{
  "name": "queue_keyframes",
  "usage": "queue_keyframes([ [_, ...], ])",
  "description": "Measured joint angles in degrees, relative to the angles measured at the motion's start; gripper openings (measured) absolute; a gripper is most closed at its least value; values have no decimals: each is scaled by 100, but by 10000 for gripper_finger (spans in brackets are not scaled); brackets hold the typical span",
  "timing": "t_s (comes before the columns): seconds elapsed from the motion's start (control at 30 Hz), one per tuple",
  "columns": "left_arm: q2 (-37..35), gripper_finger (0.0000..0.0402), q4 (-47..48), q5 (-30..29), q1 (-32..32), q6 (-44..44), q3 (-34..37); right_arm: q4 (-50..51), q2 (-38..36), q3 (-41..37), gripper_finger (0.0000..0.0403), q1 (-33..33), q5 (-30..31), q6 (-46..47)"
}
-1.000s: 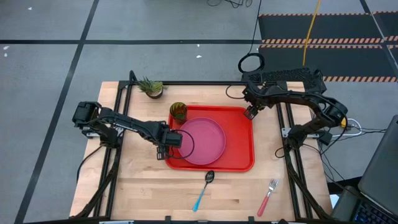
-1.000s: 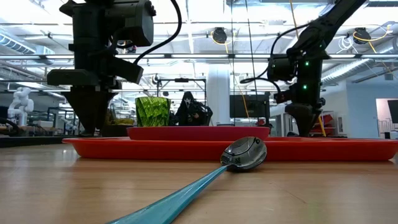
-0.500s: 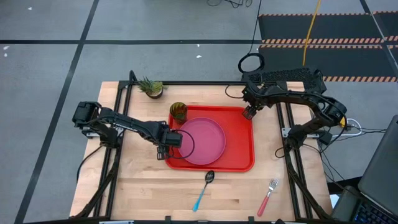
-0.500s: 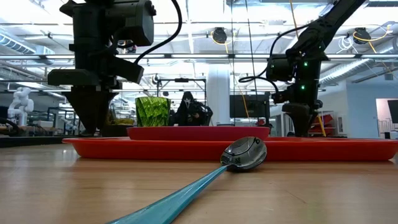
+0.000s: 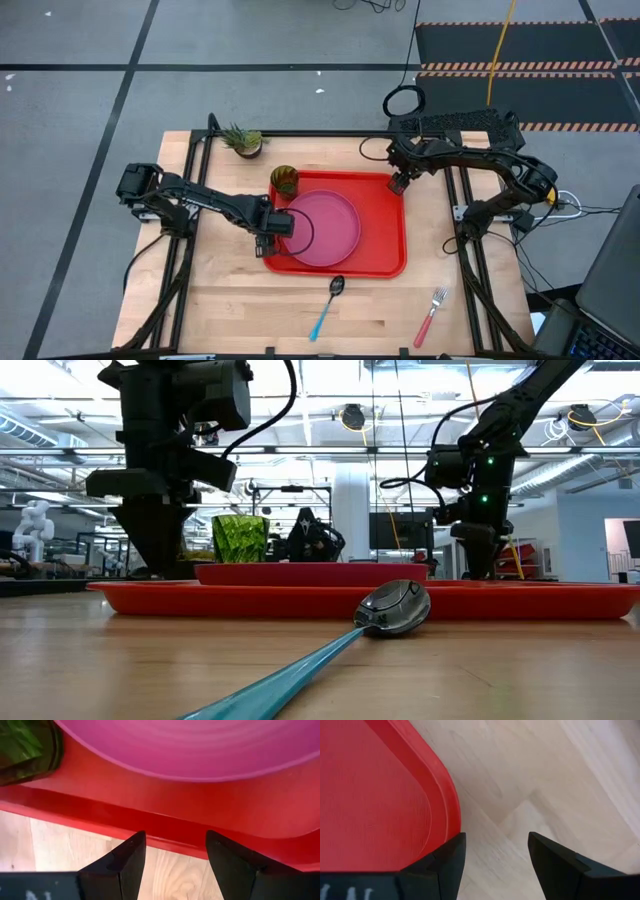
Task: Pick and place plate/cup/fork/spoon on tray
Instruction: Adjust the orange tray
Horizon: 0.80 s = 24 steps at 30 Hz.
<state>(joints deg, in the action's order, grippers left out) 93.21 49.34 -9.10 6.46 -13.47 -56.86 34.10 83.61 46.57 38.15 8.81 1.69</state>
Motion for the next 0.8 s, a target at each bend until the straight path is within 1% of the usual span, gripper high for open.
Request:
queue_keyframes([
  [0.33,0,209,7,2,24,-70,0,-199,0,0,208,0,-2,-25],
  [0.8,0,209,-34,-33,304,-369,0,-130,0,0,208,-62,4,63],
])
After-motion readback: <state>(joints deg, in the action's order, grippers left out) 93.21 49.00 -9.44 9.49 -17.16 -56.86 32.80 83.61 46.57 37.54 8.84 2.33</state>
